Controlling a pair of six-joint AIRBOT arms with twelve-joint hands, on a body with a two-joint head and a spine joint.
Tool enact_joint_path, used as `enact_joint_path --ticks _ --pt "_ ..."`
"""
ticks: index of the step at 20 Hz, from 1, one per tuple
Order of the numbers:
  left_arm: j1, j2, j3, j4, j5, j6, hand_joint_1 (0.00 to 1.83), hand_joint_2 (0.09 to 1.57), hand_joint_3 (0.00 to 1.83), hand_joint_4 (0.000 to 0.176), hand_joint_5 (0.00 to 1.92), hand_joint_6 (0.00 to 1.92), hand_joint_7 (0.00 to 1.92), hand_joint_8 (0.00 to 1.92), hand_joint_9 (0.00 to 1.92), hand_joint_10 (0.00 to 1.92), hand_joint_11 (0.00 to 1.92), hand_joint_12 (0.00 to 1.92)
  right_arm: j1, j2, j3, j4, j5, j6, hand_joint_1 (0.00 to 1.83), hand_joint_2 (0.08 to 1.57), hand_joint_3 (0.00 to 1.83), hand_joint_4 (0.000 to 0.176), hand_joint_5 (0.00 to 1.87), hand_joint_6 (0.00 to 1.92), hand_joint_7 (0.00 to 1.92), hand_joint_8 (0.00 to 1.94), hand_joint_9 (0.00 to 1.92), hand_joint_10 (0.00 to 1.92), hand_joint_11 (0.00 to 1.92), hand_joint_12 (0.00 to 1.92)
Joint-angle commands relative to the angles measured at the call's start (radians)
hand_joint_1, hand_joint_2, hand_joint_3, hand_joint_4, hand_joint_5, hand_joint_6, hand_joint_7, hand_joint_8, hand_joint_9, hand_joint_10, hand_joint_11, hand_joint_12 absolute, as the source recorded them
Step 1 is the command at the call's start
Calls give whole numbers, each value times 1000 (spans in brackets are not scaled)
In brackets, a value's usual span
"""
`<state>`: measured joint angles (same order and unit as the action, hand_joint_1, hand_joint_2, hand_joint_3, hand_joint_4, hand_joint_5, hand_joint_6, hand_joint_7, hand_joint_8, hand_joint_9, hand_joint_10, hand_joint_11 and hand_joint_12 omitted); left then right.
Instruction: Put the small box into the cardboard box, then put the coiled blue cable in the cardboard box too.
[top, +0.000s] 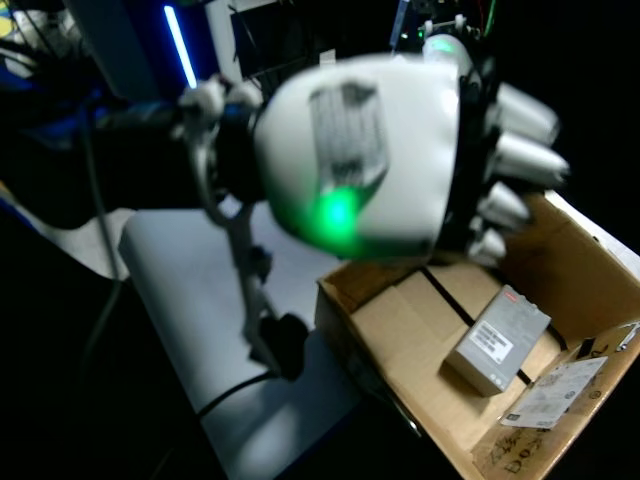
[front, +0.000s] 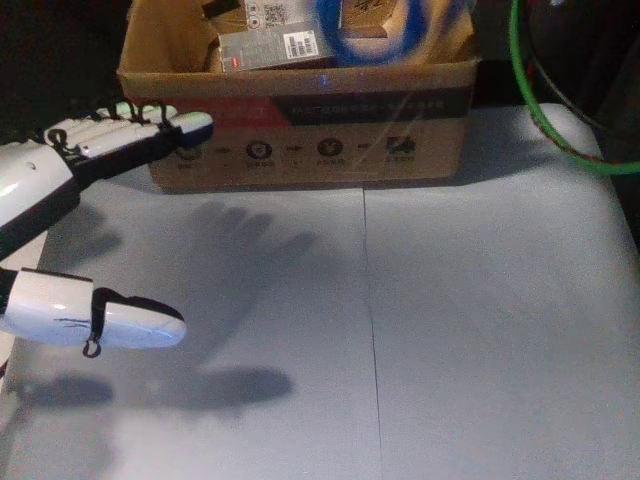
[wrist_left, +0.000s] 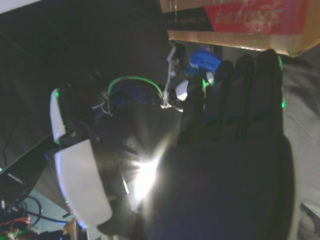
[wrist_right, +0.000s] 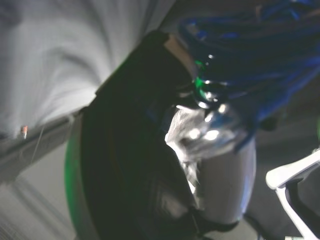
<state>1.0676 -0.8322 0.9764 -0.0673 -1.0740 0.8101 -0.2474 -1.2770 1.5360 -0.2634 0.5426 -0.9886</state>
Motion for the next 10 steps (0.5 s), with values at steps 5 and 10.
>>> enact_joint_path --ticks 5,10 --pt "-12 -2 3 -9 -113 -9 725 771 3 154 163 0 109 0 71 0 12 30 15 -1 1 22 112 3 579 883 0 176 0 0 0 0 0 0 0 0" --pt "-12 2 5 -16 -129 -9 685 793 5 176 159 1 100 0 61 1 18 8 14 64 -50 21 119 2 642 880 0 176 11 4 0 0 0 0 0 0"
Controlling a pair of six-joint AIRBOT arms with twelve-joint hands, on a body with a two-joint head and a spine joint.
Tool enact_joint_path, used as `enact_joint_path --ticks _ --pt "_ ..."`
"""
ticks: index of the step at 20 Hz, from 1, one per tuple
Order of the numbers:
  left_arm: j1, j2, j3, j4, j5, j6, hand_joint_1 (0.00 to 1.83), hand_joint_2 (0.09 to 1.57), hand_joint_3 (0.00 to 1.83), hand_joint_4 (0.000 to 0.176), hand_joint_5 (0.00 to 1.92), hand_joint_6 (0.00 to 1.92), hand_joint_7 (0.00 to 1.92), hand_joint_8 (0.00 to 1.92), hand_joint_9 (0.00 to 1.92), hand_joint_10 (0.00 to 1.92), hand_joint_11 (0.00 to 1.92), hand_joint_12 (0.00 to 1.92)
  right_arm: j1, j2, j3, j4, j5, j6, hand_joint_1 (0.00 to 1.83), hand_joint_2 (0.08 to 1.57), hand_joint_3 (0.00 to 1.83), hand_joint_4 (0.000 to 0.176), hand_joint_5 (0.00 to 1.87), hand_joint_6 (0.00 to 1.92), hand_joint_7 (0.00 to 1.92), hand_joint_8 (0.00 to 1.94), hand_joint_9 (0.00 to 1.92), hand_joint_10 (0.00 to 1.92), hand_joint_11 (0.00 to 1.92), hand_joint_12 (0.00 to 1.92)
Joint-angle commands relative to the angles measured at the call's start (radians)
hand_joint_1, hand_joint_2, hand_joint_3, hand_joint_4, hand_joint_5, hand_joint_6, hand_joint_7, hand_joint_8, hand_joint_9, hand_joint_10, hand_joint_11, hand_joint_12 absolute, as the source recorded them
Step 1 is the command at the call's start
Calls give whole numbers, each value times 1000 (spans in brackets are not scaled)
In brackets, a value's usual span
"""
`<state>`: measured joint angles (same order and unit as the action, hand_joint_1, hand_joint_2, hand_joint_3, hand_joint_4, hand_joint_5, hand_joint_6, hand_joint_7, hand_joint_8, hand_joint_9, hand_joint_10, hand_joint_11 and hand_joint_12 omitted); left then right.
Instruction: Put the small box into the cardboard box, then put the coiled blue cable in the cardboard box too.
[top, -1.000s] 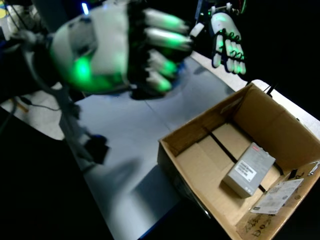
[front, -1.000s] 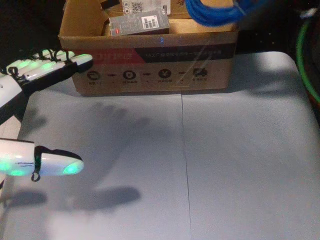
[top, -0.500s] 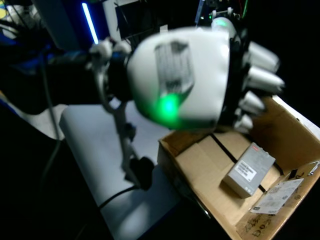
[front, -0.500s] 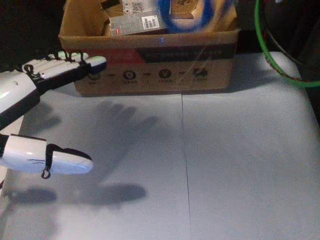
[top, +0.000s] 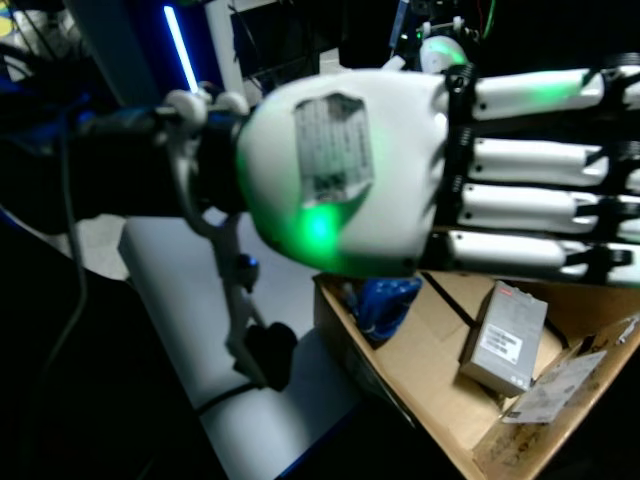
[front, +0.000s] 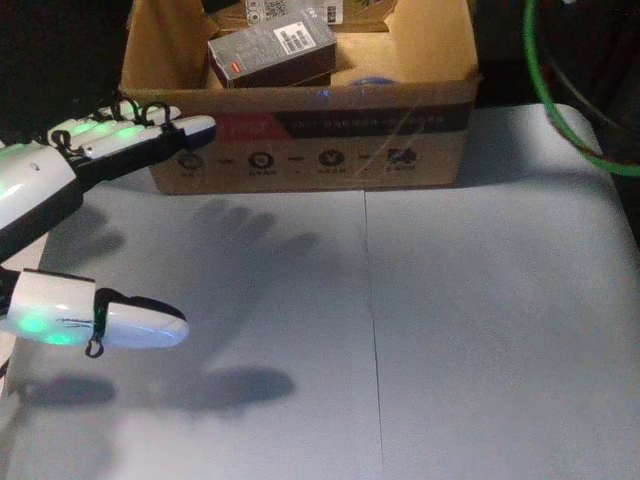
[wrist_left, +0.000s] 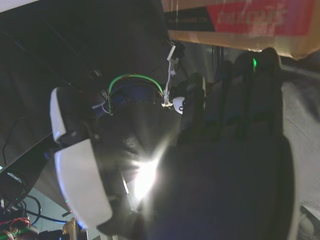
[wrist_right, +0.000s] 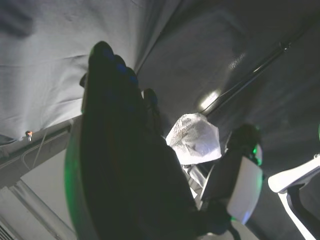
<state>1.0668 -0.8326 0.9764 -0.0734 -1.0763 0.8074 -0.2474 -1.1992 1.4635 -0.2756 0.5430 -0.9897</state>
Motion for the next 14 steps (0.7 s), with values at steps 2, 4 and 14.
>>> enact_joint_path --ticks 2,4,14 --pt "-8 12 3 -28 -153 -6 660 792 4 176 162 1 98 0 37 0 0 0 -27 69 -53 36 174 3 589 862 0 176 29 8 0 0 0 0 0 0" --pt "6 21 0 -46 -177 -6 686 813 10 171 140 0 60 0 4 0 0 0 -114 146 -133 75 272 3 626 881 2 176 36 3 0 0 0 0 0 0" --pt "133 86 -63 -177 -365 47 618 842 12 148 125 0 65 0 16 0 15 5 -760 343 -452 430 814 3 621 810 0 176 90 5 0 0 0 0 0 0"
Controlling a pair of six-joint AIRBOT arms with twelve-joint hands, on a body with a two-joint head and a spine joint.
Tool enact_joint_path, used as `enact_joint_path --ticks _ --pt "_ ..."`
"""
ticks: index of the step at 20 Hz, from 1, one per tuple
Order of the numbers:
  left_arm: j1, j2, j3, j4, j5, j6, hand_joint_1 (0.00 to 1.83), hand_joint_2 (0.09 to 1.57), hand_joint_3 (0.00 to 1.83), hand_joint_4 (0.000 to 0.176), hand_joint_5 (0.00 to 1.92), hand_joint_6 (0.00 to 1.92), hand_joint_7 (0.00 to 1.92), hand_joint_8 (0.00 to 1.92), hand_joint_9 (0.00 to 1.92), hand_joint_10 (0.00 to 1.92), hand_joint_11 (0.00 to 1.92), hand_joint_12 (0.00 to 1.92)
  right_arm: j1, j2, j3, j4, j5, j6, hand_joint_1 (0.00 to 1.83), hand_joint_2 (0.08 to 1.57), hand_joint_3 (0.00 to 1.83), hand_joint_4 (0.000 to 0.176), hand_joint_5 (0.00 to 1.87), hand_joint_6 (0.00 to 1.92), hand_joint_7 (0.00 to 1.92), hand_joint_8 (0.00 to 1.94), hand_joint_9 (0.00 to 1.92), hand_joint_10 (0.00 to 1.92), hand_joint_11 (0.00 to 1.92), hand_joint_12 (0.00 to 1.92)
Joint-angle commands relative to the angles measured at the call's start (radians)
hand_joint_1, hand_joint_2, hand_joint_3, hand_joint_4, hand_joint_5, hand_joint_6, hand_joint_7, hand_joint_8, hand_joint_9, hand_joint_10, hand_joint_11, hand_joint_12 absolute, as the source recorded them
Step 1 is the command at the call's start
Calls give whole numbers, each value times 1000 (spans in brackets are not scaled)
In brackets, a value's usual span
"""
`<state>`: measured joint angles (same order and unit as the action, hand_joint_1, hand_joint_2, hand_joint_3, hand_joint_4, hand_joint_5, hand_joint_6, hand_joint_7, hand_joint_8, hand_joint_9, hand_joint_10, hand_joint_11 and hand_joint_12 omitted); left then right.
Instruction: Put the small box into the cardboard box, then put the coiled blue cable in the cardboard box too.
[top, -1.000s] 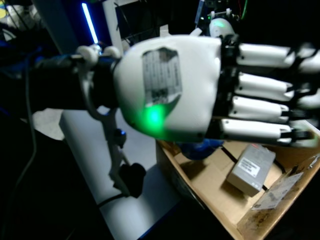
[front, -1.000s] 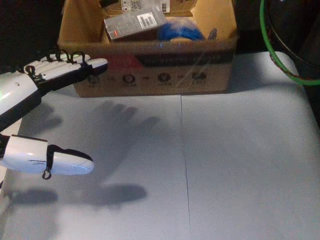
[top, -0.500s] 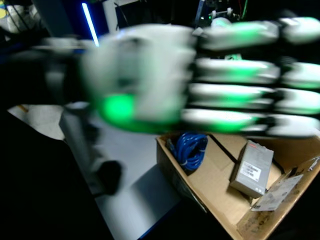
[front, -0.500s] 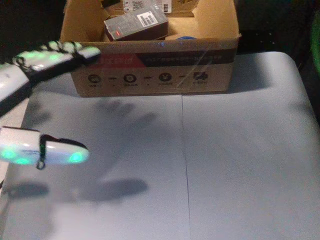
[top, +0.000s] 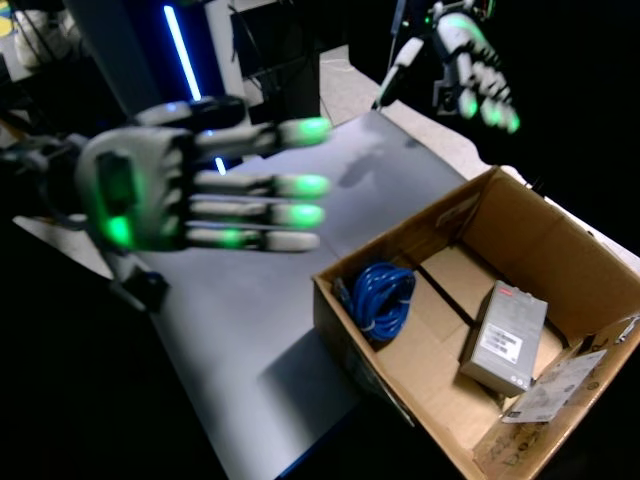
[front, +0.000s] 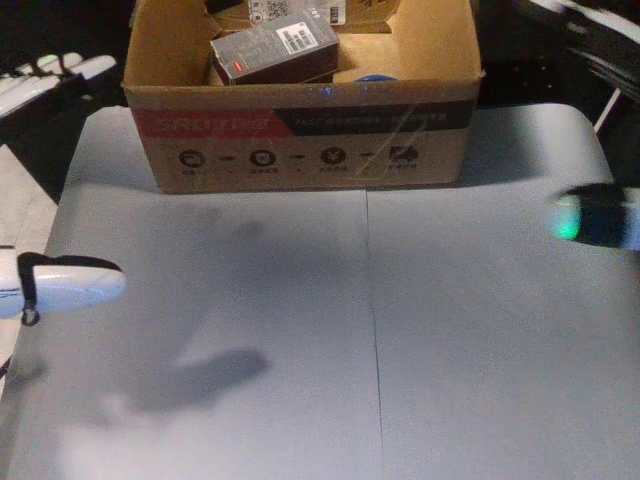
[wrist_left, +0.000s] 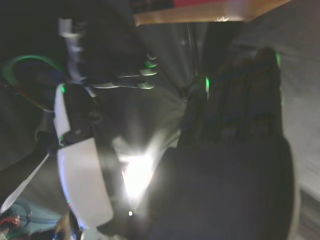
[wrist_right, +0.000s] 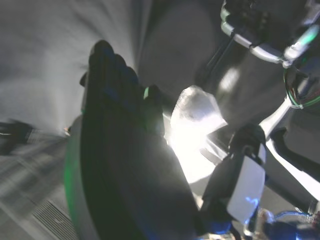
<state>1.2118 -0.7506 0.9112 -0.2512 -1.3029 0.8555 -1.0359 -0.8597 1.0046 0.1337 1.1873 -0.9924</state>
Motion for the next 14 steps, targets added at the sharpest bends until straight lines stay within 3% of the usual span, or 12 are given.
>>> enact_joint_path --ticks 1,3,5,6,7,8,14 --pt "9 12 -11 -16 -164 12 637 832 3 161 126 0 58 2 0 0 0 0 -25 18 -18 54 204 6 662 810 0 176 113 11 0 0 0 0 0 0" --pt "60 19 -24 -56 -221 17 640 771 0 176 132 3 34 0 0 0 0 0 -105 32 -50 105 241 6 645 809 0 176 115 5 3 1 0 0 0 0" --pt "100 21 -34 -91 -255 17 657 764 0 176 139 5 31 3 0 0 0 0 -151 33 -64 143 268 6 650 822 2 176 110 5 0 0 0 0 0 0" --pt "107 22 -37 -100 -262 17 664 765 0 176 145 7 39 5 0 0 0 0 -156 32 -65 148 273 6 653 823 3 176 110 4 0 0 0 0 0 0" --pt "112 21 -38 -105 -266 17 678 777 0 162 163 11 46 6 0 0 0 0 -156 31 -65 149 273 6 644 822 2 176 112 4 0 0 0 0 0 0" --pt "112 20 -38 -107 -266 17 678 779 0 160 163 9 46 5 0 0 0 0 -156 29 -65 148 273 6 645 820 1 176 109 2 0 0 0 0 0 0" --pt "114 12 -42 -110 -270 17 662 780 0 161 161 2 83 12 0 0 0 0 -156 30 -65 148 285 6 633 864 14 176 113 2 1 0 0 0 0 0"
